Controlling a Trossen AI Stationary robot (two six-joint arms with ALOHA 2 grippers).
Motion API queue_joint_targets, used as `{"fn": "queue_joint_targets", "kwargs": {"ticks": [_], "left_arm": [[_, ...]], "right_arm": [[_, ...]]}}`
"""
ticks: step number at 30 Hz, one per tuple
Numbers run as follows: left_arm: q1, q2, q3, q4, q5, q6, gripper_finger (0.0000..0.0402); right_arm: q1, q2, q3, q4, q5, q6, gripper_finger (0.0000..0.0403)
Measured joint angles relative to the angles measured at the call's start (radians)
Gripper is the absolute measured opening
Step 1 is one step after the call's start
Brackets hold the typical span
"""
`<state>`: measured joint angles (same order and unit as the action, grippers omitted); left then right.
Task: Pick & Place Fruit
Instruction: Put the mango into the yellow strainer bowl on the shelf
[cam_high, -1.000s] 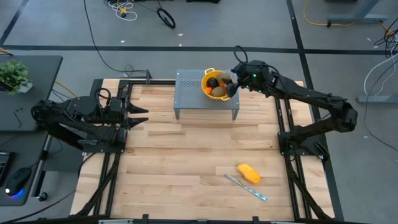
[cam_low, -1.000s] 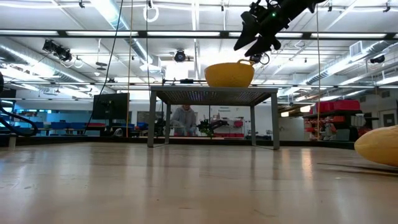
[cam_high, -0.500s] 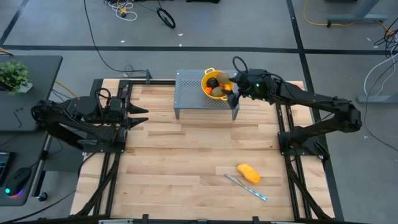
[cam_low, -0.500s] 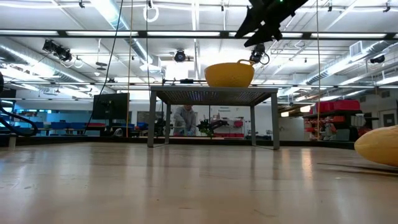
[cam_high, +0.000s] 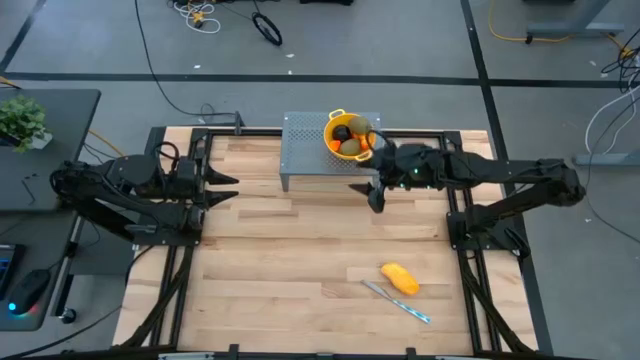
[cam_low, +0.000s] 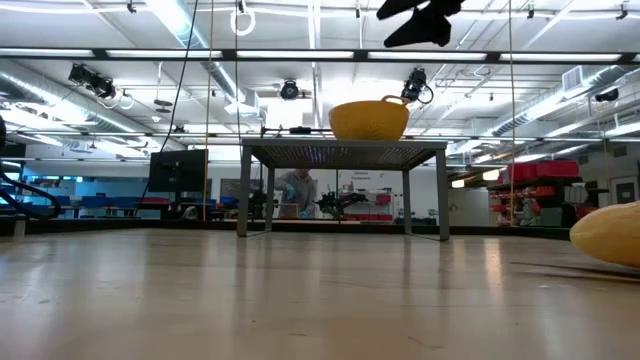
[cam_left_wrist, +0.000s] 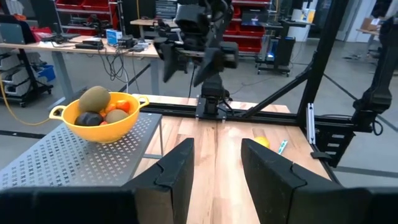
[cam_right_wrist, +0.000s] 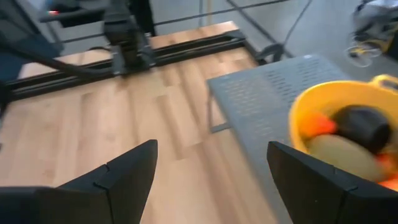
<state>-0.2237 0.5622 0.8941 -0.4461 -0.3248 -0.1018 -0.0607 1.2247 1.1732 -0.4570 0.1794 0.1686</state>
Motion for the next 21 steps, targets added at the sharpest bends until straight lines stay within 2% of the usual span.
{"fn": "queue_joint_targets", "kwargs": {"ticks": [10,21], "left_arm": [[0.0,0.0,0.0,0.0,0.033,0.007,0.0141],[0.0,0.0,0.0,0.0,0.057,0.013,0.0141]], "right_arm": [[0.196,0.0,0.0,-0.059,0.0,0.048,0.0314],[0.376,0.0,0.0,-0.227,-0.026,0.202,0.0314]]}}
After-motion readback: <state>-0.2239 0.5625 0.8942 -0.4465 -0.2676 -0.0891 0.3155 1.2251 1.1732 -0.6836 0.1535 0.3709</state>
